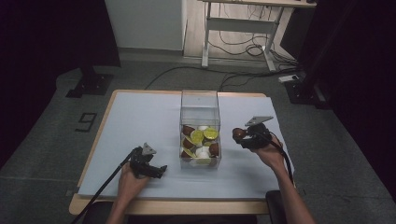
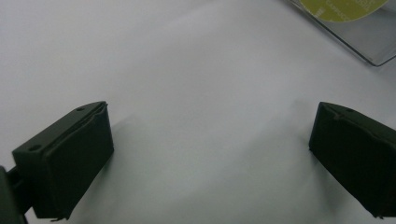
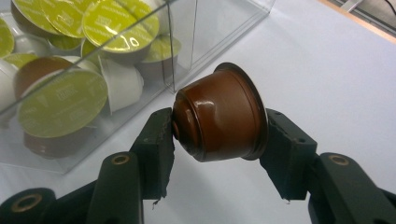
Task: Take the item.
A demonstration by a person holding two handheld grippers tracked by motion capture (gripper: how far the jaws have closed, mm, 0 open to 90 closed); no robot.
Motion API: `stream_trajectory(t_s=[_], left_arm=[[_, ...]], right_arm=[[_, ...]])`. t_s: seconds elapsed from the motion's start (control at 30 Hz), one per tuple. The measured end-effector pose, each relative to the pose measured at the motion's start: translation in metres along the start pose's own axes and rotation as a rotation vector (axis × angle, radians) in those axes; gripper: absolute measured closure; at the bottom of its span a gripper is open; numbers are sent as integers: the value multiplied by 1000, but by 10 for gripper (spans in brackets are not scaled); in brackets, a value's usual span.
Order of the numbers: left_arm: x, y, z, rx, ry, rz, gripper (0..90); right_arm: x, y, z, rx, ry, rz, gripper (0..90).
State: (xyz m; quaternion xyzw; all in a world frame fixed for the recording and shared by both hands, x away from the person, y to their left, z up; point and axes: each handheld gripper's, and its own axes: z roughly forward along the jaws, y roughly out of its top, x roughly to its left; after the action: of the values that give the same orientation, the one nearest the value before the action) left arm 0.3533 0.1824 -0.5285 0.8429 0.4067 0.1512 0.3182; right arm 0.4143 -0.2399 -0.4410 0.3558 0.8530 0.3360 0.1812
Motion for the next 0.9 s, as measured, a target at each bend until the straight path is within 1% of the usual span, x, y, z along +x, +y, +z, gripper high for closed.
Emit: stream_trajectory(t_s=[0.3,0.33,0.5,0.53,0.8,0.9], left_arm=[[0,0,0,1,0,0,0],[0,0,0,1,0,0,0],[0,0,0,0,-1,1,0],[0,0,0,1,0,1,0],[0,0,0,1,0,1,0],[0,0,0,1,-1,1,0]], right_arm=[[1,-8,9,8,-6,7,471],[0,-10,11,8,-13,8,472],[0,-16,16,12,-10,18,472],[-1,-19,19,18,-8,22,472],[-2,-25,24,31,-14,27,471],[-1,-29,27,48,-16,30,471]])
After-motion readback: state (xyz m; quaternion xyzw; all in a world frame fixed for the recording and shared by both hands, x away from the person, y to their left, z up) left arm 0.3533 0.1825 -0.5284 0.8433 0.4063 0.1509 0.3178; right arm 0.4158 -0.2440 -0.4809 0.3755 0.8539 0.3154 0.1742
